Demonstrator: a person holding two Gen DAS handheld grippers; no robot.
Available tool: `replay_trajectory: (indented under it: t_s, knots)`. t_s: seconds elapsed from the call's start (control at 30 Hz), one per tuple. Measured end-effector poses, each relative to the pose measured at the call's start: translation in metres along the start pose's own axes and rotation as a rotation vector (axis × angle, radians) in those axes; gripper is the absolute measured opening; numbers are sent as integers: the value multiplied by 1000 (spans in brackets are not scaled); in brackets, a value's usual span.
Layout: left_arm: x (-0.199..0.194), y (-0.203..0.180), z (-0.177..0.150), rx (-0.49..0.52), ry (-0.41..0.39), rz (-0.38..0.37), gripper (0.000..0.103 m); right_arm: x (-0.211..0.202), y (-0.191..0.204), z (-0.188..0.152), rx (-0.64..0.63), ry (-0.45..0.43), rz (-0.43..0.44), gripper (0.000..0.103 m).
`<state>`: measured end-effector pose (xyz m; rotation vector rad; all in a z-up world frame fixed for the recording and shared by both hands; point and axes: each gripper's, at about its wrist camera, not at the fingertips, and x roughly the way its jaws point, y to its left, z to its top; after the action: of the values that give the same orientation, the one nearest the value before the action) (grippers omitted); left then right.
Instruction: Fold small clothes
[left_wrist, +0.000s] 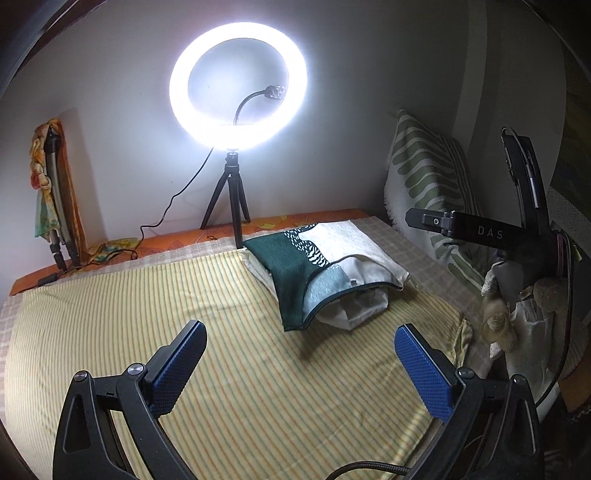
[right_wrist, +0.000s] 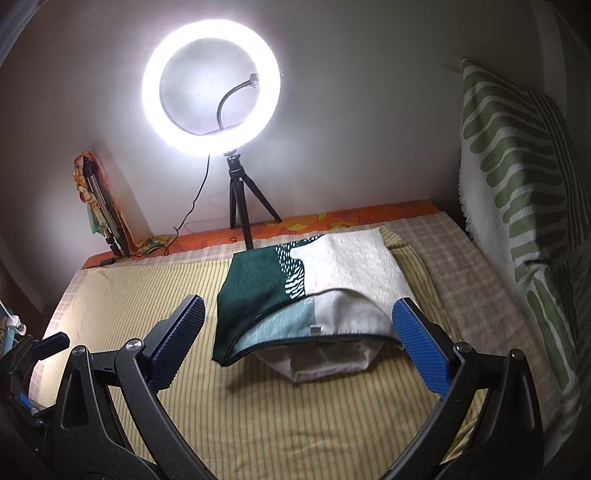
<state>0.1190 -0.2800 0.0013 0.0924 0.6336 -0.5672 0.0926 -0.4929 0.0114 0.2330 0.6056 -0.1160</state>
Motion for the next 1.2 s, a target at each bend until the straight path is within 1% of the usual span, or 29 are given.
replay_trajectory:
  t_s: [0.2, 0.33, 0.47, 0.57, 0.7, 0.97, 1.1, 1.2]
  knots:
    - [-24, -1, -20, 35, -18, 19, 103, -15, 21, -31, -10, -11, -35, 103]
    - [-32, -5, -33, 72, -29, 45, 103, -18, 25, -48, 19, -26, -45, 103]
    - [-34, -7, -42, 90, -32, 59, 103, -12, 24, -61, 52, -24, -63, 103]
    - [-35, -7, -48, 93, -37, 66, 103, -8, 23, -66, 83, -41, -65, 103]
    - [-26, -8, -55, 122, 1, 93, 103, -8, 22, -70, 100, -83, -83, 103]
    - [-21, -12, -64, 140, 24, 127, 103, 6, 28, -80, 29, -65, -142, 103]
    - [-18, -13, -67, 156, 46, 164, 103, 8, 27, -83, 20, -67, -156, 103]
    - [-15, -13, -69, 154, 60, 171, 103, 9, 24, -84, 26, -69, -162, 103]
